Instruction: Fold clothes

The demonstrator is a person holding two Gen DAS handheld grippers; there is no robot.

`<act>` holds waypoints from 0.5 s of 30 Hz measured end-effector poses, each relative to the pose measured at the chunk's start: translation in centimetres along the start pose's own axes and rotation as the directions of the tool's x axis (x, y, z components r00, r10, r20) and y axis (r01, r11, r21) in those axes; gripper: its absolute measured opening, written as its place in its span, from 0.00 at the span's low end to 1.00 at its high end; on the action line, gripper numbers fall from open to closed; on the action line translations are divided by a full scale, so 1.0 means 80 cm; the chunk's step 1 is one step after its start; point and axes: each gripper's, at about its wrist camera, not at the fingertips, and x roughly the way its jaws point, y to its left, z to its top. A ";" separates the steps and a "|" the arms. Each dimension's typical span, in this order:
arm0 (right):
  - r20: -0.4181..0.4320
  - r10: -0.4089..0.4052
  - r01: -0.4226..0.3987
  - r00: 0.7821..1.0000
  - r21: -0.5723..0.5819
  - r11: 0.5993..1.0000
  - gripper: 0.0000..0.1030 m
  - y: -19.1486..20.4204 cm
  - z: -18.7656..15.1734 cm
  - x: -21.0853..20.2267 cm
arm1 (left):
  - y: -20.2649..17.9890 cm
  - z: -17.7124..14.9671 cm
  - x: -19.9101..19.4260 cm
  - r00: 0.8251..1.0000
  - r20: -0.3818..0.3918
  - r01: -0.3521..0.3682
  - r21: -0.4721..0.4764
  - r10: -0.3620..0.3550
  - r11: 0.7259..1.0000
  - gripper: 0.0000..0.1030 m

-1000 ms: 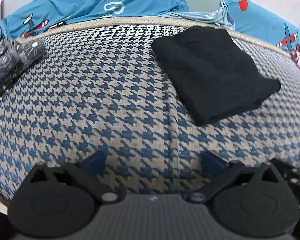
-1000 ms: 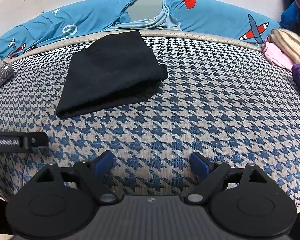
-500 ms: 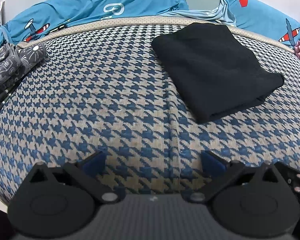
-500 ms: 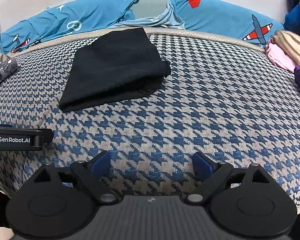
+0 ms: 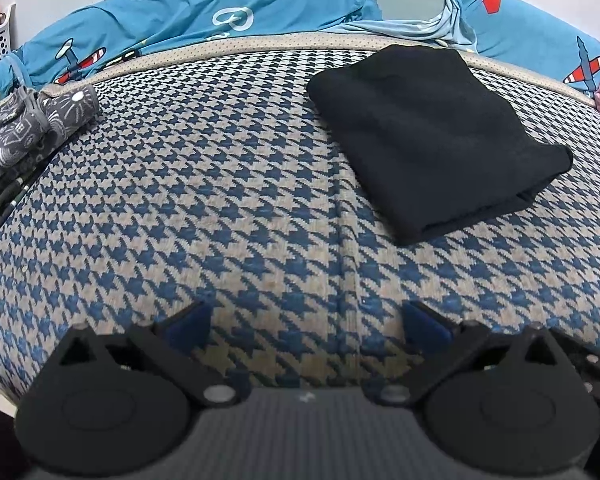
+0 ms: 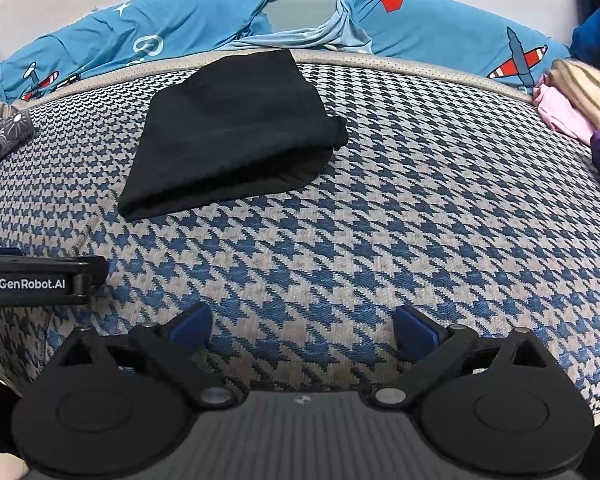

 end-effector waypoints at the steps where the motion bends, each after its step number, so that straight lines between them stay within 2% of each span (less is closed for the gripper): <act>1: -0.001 0.000 0.000 1.000 0.000 1.000 0.96 0.000 0.000 0.000 | 0.000 0.000 0.000 1.000 -0.001 -0.001 0.000 0.001 1.000 1.00; 15: -0.035 0.023 -0.024 0.999 -0.035 0.999 0.98 0.000 0.011 0.004 | -0.001 0.000 0.001 1.000 0.000 -0.005 0.009 0.005 1.000 1.00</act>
